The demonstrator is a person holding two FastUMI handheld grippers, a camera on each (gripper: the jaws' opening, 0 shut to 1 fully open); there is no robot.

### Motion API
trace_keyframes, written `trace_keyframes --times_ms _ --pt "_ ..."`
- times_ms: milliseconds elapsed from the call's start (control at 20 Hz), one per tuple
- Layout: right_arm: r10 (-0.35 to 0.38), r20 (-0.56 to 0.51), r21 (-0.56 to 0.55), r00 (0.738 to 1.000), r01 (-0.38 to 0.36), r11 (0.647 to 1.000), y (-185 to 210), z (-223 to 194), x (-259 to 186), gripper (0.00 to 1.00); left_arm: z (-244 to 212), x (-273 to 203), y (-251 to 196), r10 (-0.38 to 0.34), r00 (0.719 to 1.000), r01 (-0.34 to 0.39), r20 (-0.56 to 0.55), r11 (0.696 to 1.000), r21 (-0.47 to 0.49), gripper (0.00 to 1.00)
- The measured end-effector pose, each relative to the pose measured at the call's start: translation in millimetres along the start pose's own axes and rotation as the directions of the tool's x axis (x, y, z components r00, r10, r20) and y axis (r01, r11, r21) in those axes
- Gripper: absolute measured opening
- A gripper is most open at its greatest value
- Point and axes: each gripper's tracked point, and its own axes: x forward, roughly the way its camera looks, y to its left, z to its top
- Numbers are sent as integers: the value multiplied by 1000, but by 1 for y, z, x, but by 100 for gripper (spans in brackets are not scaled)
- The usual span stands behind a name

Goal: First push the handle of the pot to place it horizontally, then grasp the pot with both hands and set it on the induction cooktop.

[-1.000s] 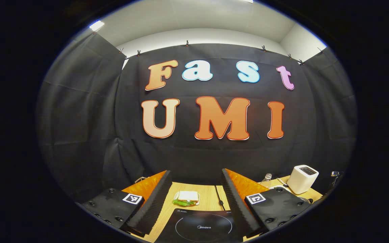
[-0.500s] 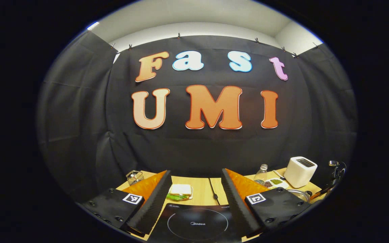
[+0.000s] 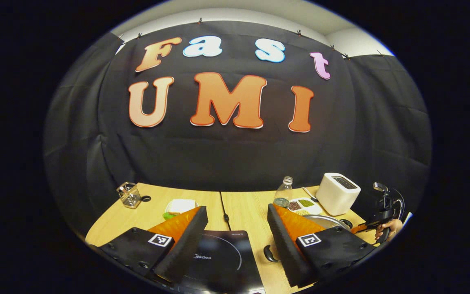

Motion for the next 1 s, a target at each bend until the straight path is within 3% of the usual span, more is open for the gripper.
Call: trace_keyframes --times_ms 200,400,500,550,600,750,800,850,1000 --pt "69 72 58 995 -73 996 -4 25 -28 0 -34 13 -25 -48 992 47 -118 999 -9 96" --pt "108 106 -39 988 -104 994 14 38 -48 6 -64 30 -49 -82 971 84 -225 996 -2 96" --pt "137 102 -105 985 -126 986 30 39 -50 20 -83 36 -60 -94 957 99 -276 995 2 96" --pt "136 104 -139 985 -121 983 34 40 -50 31 -91 38 -65 -104 948 108 -302 994 -2 97" --pt "125 108 -172 986 -105 980 37 42 -49 36 -99 40 -70 -112 938 114 -329 993 -12 96" --pt "89 125 -255 988 -54 965 45 45 -46 64 -127 51 -81 -118 904 107 -412 993 -50 97" --pt "82 128 -269 988 -45 962 47 46 -45 63 -138 54 -84 -115 889 98 -443 993 -61 97" --pt "81 124 -276 989 -44 960 49 45 -44 75 -148 59 -87 -115 875 93 -470 993 -70 97" --pt "81 126 -287 989 -42 957 51 48 -42 82 -173 67 -92 -115 841 78 -529 993 -91 97"
